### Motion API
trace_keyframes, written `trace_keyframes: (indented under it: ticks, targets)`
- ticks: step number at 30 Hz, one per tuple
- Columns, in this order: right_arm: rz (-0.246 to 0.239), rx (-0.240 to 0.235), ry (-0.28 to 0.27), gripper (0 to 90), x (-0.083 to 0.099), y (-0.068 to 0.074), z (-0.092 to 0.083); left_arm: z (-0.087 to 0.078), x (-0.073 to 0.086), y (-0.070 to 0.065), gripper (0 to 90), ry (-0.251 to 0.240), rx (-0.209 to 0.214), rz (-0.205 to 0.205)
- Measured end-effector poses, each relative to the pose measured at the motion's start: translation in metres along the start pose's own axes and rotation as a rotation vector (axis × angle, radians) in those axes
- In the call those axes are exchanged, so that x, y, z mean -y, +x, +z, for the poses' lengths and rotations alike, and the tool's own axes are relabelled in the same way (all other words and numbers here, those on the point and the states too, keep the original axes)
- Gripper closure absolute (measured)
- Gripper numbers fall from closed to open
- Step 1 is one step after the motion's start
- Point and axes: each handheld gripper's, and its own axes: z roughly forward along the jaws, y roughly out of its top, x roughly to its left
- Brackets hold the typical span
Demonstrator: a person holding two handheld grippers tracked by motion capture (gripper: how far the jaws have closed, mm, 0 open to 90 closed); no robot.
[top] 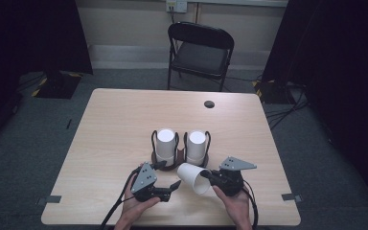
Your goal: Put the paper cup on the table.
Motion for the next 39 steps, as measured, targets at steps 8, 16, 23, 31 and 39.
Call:
trace_keyframes:
  ticks: [8,16,23,31,39]
  targets:
    - [0.008,0.0,0.062,89.2,-0.01,-0.002,0.004,0.004,-0.003,-0.01,17.1,0.028,-0.003,0.1]
    - [0.016,-0.017,0.12,89.2,-0.019,-0.001,0.008,0.012,-0.004,-0.021,15.7,0.082,0.041,0.204]
    - [0.005,-0.04,0.188,89.2,-0.021,0.005,0.015,0.017,0.0,-0.027,15.5,0.083,0.054,0.244]
    - [0.009,-0.068,0.252,89.1,-0.026,0.007,0.021,0.023,0.002,-0.035,15.5,0.092,0.041,0.297]
    - [0.008,-0.076,0.296,89.1,-0.03,0.013,0.028,0.03,0.002,-0.038,13.3,0.089,0.03,0.289]
